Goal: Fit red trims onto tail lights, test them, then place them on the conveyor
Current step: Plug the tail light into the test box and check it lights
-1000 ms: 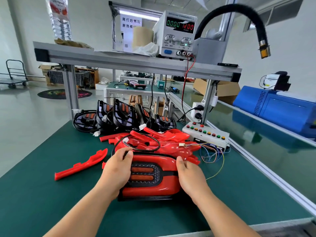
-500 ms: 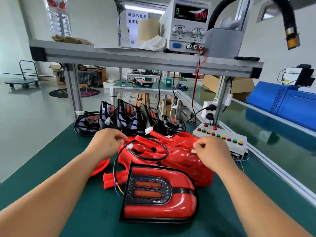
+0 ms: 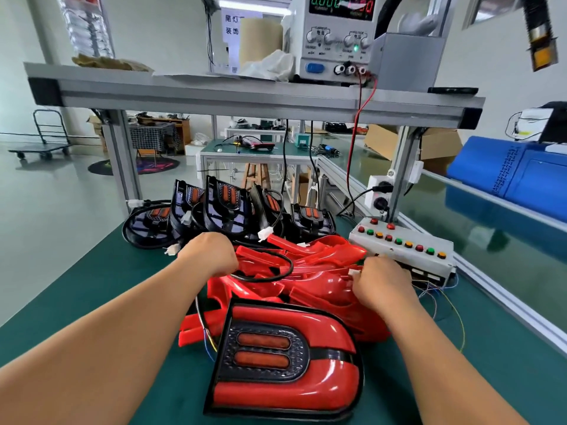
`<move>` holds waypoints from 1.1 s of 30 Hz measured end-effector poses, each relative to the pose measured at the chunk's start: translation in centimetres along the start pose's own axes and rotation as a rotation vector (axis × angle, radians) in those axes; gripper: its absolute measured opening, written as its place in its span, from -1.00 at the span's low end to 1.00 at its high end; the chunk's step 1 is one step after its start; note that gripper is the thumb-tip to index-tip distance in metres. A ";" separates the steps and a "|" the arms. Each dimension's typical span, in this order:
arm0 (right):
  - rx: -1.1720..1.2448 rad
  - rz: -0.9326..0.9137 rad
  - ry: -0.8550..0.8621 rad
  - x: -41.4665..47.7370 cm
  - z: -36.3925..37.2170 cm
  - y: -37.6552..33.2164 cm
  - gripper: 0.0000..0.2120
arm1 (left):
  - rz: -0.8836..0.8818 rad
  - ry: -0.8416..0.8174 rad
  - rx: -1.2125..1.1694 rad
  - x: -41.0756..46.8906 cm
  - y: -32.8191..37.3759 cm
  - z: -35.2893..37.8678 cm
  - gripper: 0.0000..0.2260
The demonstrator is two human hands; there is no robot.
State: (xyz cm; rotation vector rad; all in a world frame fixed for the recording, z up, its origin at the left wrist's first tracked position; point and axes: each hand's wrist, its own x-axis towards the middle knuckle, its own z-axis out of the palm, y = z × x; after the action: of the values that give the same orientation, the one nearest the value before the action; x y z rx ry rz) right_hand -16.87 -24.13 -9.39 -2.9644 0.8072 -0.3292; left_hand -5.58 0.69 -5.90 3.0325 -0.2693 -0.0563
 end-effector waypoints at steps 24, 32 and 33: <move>0.381 -0.269 0.329 -1.7 -0.1 0.3 -0.74 | -0.005 0.405 -0.913 2.1 -1.3 -6.0 -0.82; 0.634 -0.424 0.443 -2.1 0.1 -0.4 -0.81 | 0.622 0.022 -1.014 -2.3 4.3 -3.5 -0.74; 0.654 -0.440 0.456 -2.2 0.1 -0.4 -0.80 | 0.640 0.006 -0.969 -2.6 4.9 -2.9 -0.76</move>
State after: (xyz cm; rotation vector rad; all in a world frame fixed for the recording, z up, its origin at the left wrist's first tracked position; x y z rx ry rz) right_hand -18.49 -22.63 -9.85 -2.4148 0.0075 -1.0773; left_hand -8.81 -3.36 -2.43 1.8926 -0.8841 -0.0932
